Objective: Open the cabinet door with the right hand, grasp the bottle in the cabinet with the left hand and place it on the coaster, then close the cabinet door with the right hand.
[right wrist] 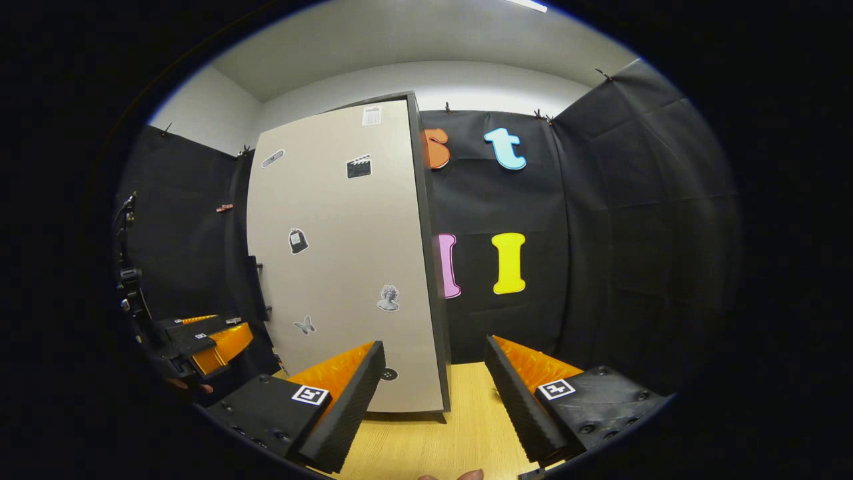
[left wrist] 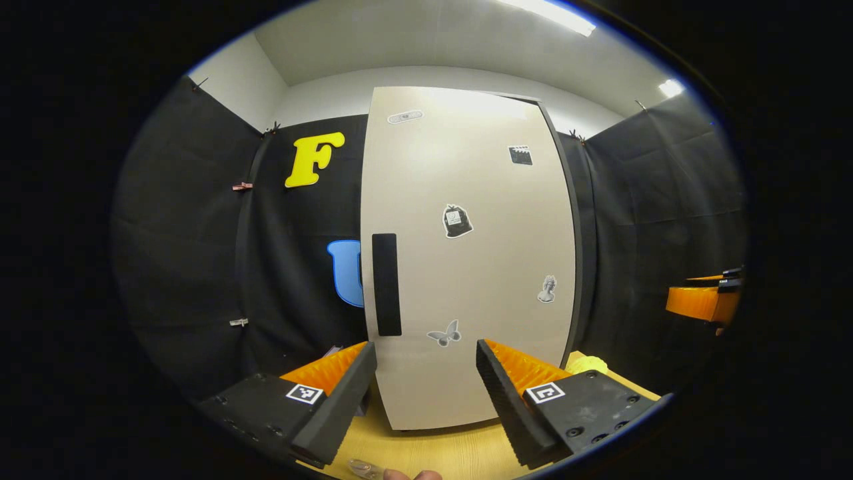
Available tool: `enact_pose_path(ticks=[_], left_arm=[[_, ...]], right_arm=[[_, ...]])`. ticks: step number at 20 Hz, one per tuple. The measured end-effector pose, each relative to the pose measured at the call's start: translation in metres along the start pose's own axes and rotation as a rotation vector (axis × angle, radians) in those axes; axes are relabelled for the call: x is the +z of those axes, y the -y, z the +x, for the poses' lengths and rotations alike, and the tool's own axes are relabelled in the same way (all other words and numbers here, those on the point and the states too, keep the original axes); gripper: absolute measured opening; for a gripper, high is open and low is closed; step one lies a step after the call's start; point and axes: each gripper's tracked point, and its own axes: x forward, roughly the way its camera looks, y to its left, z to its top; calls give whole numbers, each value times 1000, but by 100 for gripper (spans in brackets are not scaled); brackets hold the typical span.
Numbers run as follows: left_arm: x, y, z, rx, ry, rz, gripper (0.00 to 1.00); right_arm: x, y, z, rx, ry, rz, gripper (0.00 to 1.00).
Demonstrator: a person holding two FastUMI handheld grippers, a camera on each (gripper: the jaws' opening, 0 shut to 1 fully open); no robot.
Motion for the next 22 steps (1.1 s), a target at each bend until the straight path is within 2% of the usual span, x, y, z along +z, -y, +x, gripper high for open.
enact_pose_path(ticks=[22], left_arm=[[11, 0, 6, -5, 18, -1, 95]], right_arm=[[11, -15, -8, 13, 34, -30, 98]])
